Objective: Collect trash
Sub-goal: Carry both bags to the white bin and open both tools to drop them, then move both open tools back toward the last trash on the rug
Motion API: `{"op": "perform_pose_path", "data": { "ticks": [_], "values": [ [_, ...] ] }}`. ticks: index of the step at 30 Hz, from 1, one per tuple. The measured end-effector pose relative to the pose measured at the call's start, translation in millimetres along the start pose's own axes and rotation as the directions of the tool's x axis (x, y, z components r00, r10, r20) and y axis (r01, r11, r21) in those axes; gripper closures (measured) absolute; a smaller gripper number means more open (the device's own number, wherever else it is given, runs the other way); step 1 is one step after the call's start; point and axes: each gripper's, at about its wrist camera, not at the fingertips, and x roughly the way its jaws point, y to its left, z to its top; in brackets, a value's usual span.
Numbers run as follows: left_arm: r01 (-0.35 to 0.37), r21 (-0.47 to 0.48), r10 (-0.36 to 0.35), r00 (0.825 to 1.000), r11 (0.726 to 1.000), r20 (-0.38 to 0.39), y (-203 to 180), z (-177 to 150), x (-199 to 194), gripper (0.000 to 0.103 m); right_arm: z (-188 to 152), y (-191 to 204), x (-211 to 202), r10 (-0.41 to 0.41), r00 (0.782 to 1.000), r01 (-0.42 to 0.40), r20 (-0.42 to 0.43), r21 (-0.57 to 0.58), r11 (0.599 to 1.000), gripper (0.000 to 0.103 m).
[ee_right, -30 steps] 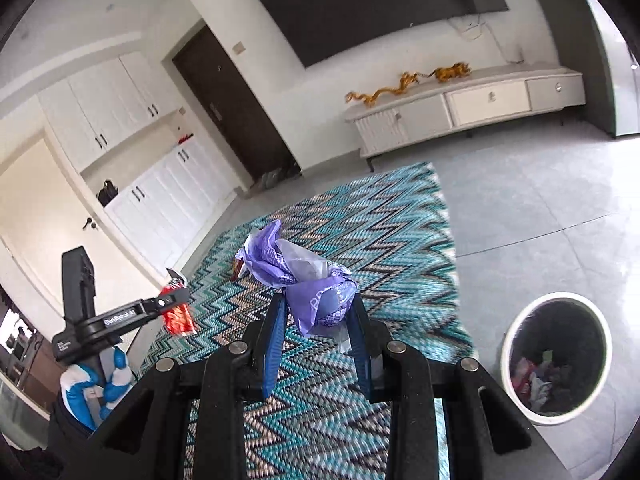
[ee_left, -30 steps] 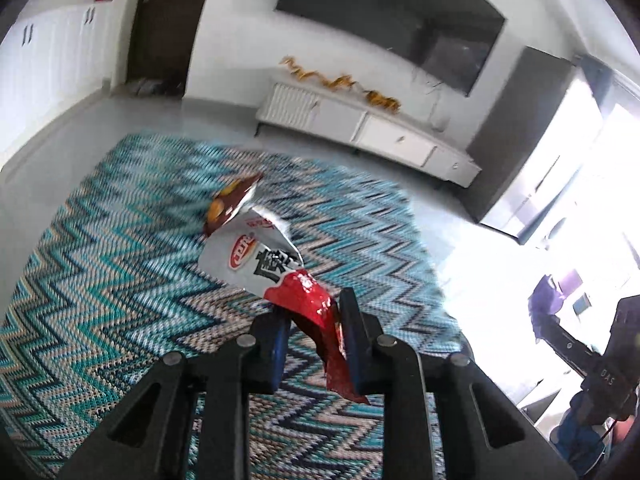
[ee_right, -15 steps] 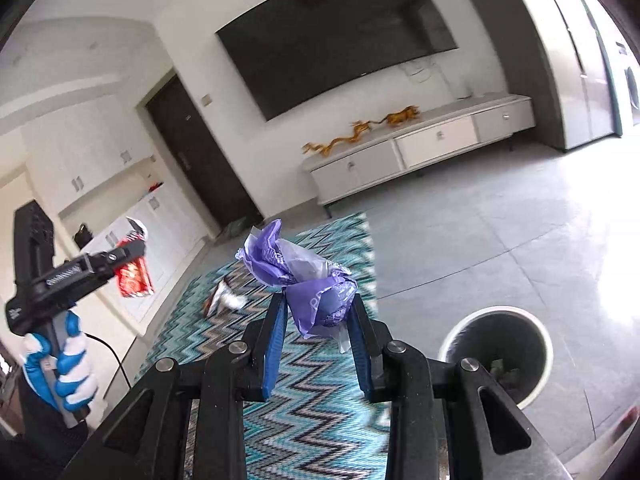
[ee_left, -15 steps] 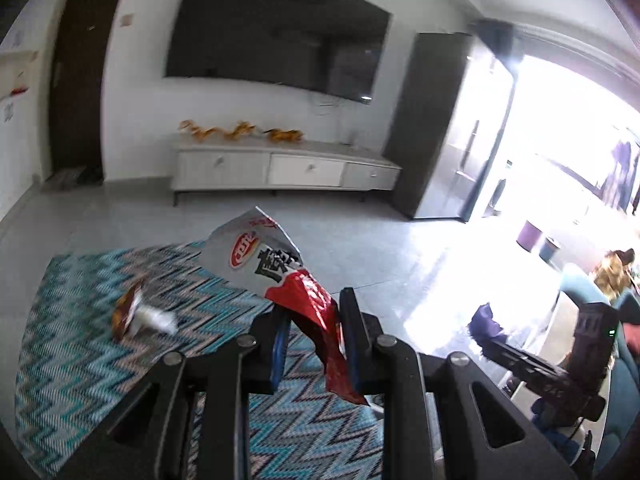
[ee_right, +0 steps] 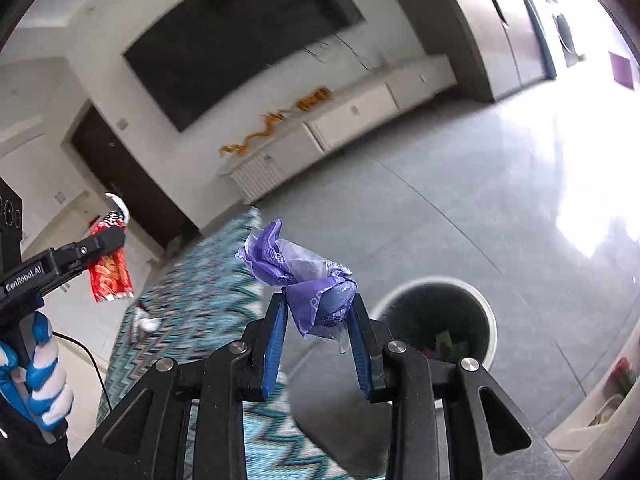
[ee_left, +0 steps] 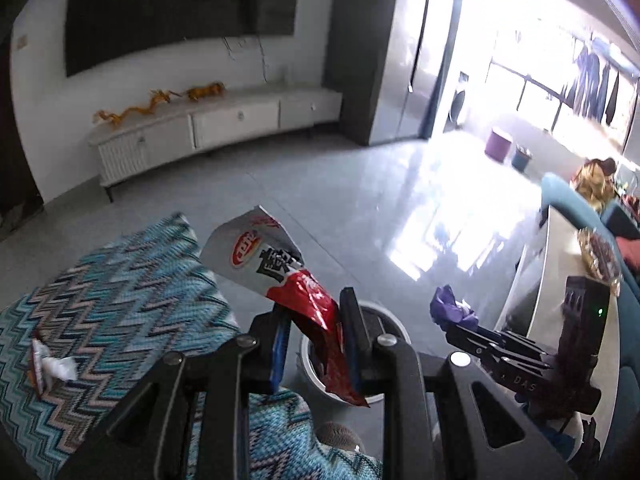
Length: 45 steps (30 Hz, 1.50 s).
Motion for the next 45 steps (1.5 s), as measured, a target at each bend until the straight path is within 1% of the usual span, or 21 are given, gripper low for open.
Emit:
{"op": "perform_pose_path", "data": {
  "ticks": [2,5,6,10,12,15,17,19,20,22,25,27,30,31,35,40,45],
  "values": [
    [0.016,0.017,-0.015,0.999,1.000,-0.053,-5,-4,33,0.080,0,-14,16,-0.015,0.999,0.016,-0.030,0.028,0.999,0.074],
    [0.045,0.045,-0.039,0.991,0.998,-0.131,-13,-5,84,0.079,0,-41,47,-0.045,0.995,0.051,-0.089,0.071,0.996,0.074],
    [0.059,0.050,-0.050,0.985,0.997,-0.163,-17,-5,105,0.079,-2,-48,55,-0.053,0.993,0.062,-0.105,0.080,0.995,0.073],
    [0.093,0.066,-0.074,0.966,0.993,-0.248,-27,-11,163,0.078,-6,-77,88,-0.088,0.979,0.111,-0.182,0.119,0.987,0.072],
    [0.117,0.063,-0.094,0.954,0.991,-0.283,-29,-13,185,0.078,-8,-93,104,-0.107,0.971,0.138,-0.213,0.135,0.981,0.060],
    [0.152,0.045,-0.129,0.934,0.987,-0.333,-30,-21,214,0.075,-16,-110,116,-0.127,0.960,0.170,-0.249,0.159,0.973,0.057],
    [0.162,0.037,-0.139,0.927,0.986,-0.349,-29,-24,224,0.063,-19,-118,121,-0.132,0.956,0.181,-0.261,0.175,0.968,0.056],
    [0.168,0.039,-0.143,0.923,0.985,-0.356,-27,-27,231,0.061,-19,-124,121,-0.136,0.955,0.189,-0.264,0.187,0.964,0.054],
    [0.168,0.038,-0.143,0.922,0.985,-0.359,-27,-27,232,0.061,-20,-127,120,-0.140,0.954,0.195,-0.263,0.197,0.961,0.054],
    [0.154,0.046,-0.129,0.927,0.987,-0.351,-26,-26,231,0.061,-18,-125,120,-0.144,0.955,0.201,-0.260,0.207,0.957,0.054],
    [0.092,0.091,-0.060,0.952,0.992,-0.301,-29,-21,219,0.061,-18,-123,112,-0.146,0.959,0.199,-0.244,0.213,0.956,0.053],
    [0.030,0.125,0.001,0.971,0.992,-0.241,-34,-19,201,0.061,-15,-121,105,-0.150,0.963,0.197,-0.226,0.206,0.958,0.052],
    [-0.059,0.170,0.086,0.984,0.984,-0.154,-38,-17,176,0.060,-10,-108,87,-0.161,0.970,0.194,-0.181,0.183,0.964,0.050],
    [-0.080,0.179,0.103,0.987,0.981,-0.123,-40,-17,165,0.059,-8,-103,85,-0.166,0.971,0.196,-0.171,0.177,0.964,0.049],
    [-0.117,0.182,0.126,0.991,0.976,-0.041,-42,-19,129,0.052,-3,-81,57,-0.202,0.973,0.216,-0.108,0.130,0.968,0.048],
    [-0.133,0.181,0.129,0.991,0.974,0.032,-44,-24,86,0.052,0,-47,23,-0.236,0.972,0.237,-0.024,0.069,0.969,0.048],
    [-0.152,0.192,0.133,0.985,0.970,0.110,-47,-30,46,0.052,0,-16,-5,-0.242,0.969,0.242,0.044,0.014,0.970,0.047]
  ]
}}
